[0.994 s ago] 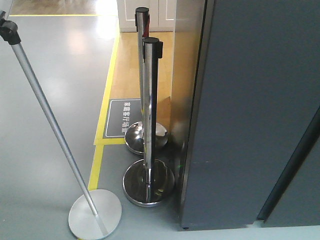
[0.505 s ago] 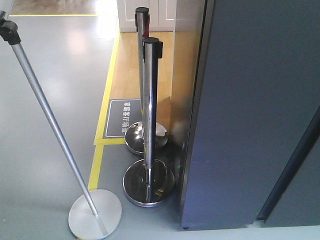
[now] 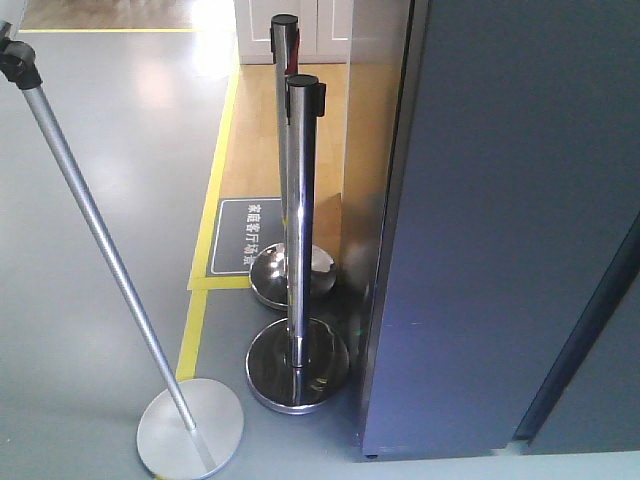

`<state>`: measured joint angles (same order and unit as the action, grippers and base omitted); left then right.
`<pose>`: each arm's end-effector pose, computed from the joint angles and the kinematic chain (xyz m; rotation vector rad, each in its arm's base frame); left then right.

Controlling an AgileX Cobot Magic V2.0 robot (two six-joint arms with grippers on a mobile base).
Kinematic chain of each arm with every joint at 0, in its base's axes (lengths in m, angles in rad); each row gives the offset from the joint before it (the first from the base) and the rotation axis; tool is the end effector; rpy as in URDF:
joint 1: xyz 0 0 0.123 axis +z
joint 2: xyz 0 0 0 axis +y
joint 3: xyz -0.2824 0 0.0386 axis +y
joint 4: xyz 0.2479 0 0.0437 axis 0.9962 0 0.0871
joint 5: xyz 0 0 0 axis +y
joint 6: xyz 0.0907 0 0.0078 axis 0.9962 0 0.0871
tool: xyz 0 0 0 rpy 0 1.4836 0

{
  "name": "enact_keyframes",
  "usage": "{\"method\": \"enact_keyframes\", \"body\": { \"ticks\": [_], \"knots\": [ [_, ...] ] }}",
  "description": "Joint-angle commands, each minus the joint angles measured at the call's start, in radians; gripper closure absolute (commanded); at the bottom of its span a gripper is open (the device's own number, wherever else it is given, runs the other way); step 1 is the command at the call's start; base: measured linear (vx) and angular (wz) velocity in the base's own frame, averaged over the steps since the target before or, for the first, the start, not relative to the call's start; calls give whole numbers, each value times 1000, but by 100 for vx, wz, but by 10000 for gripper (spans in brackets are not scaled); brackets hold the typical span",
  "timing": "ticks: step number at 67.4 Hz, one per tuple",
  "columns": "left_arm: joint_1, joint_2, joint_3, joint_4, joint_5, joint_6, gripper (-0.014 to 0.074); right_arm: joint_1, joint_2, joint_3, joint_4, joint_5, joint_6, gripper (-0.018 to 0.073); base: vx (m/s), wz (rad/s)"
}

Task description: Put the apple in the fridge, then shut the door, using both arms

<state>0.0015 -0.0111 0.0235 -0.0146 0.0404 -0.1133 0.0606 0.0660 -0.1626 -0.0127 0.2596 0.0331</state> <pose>0.0566 0.0000 0.2021 -0.0989 1.5341 -0.1009 0.0540 0.0030 0.2405 -0.0303 1.6466 0.0595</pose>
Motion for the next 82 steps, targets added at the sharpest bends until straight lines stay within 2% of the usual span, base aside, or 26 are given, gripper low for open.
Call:
{"method": "enact_keyframes", "body": {
  "ticks": [1,15,82],
  "knots": [
    [0,-16,-17,-6,-79,-4,603,-20,-41,55,-12,-149,-5,562,0,0],
    [0,-16,-17,-6,-79,-4,603,-24,-90,192,-11,-236,-5,562,0,0],
    [0,-16,-17,-6,-79,-4,603,-24,-89,187,-11,-206,-5,562,0,0]
  ]
}}
